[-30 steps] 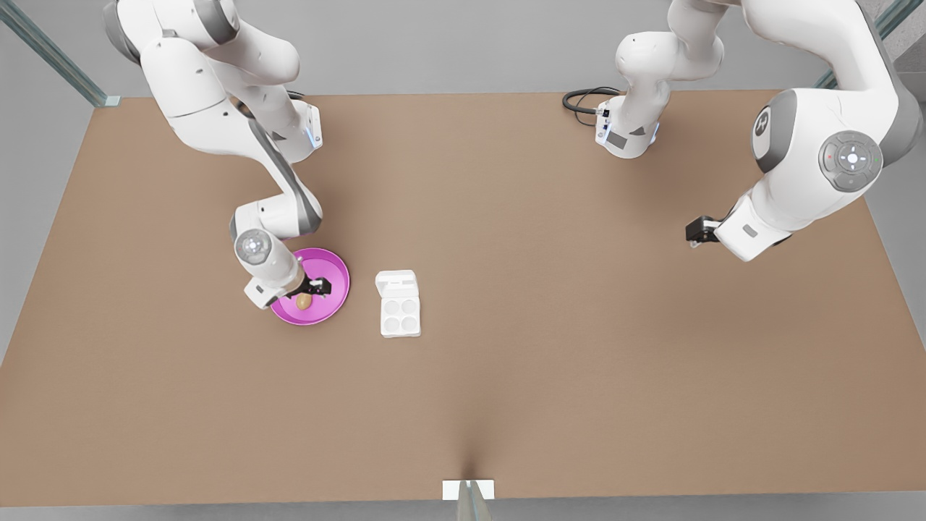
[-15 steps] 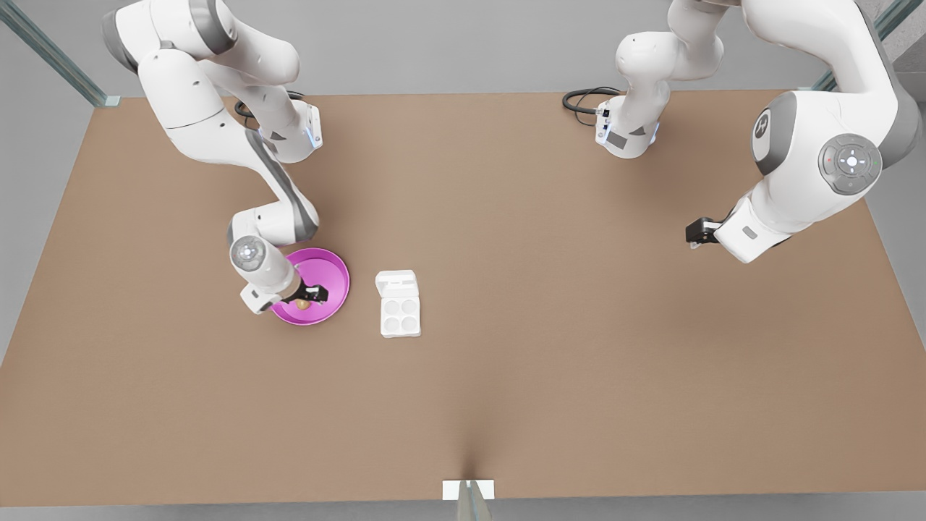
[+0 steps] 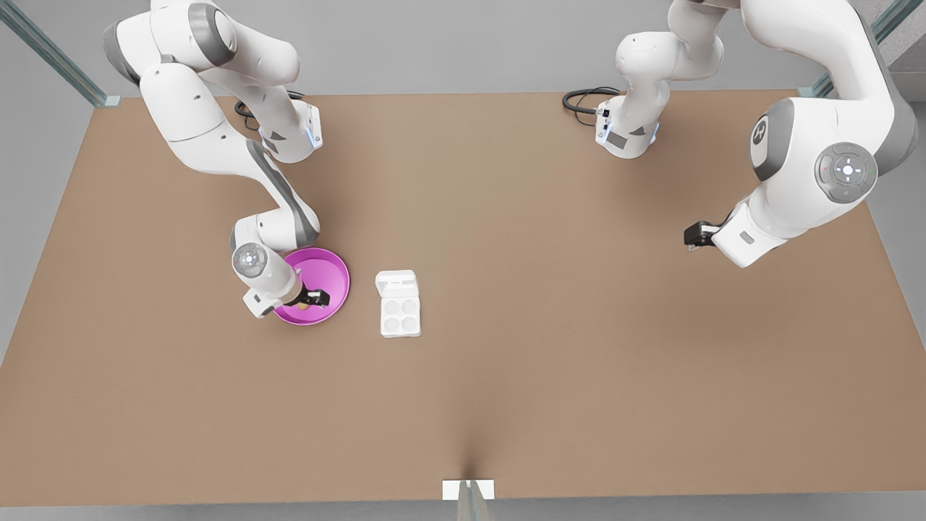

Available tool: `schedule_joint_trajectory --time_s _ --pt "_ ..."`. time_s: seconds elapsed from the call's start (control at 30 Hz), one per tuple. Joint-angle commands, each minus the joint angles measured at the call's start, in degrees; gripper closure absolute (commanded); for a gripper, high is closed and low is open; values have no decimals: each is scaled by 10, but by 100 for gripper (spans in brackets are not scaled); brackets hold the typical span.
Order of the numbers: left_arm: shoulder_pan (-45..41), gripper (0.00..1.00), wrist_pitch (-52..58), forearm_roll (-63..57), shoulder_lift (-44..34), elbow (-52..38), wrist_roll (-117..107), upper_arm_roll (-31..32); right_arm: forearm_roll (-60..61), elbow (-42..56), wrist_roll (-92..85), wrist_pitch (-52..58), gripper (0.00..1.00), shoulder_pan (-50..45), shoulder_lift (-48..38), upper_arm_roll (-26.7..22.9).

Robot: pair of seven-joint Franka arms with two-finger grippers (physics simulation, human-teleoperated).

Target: Pack egg into the box and close the box lid

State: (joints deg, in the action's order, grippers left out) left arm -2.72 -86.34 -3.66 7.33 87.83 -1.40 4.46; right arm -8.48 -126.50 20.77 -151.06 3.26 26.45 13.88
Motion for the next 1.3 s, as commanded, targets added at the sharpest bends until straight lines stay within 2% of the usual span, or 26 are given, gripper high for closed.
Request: schedule_joint_trajectory --time_s 0.0,0.47,0.5,0.57,0.6,0.63,0.9,1.07,1.13,1.27 --pt "0 0 0 0 0 0 0 0 -10 0 3 -6 0 3 4 0" --pt "1 0 1 0 0 0 0 -1 -11 -25 15 -4 0 6 -3 1" --pt "1 0 1 0 0 0 0 -1 -11 -23 16 -5 5 6 -3 1" --pt "1 0 1 0 0 1 0 -1 -11 -23 16 -4 48 5 -3 2" --pt "1 0 1 0 0 1 0 -1 -10 -22 16 -4 57 5 -3 2" --pt "1 0 1 0 0 1 0 -1 -10 -21 16 -4 60 5 -3 2" --pt "1 0 2 0 0 1 1 -1 -10 -16 15 -5 61 5 -3 2" --pt "1 0 4 0 0 1 0 -1 -9 -12 18 2 61 10 -23 22" --pt "1 0 5 0 0 0 0 -1 -9 14 19 35 61 10 -29 35" --pt "0 0 5 0 0 0 0 -1 -9 128 45 145 62 -3 -26 67"
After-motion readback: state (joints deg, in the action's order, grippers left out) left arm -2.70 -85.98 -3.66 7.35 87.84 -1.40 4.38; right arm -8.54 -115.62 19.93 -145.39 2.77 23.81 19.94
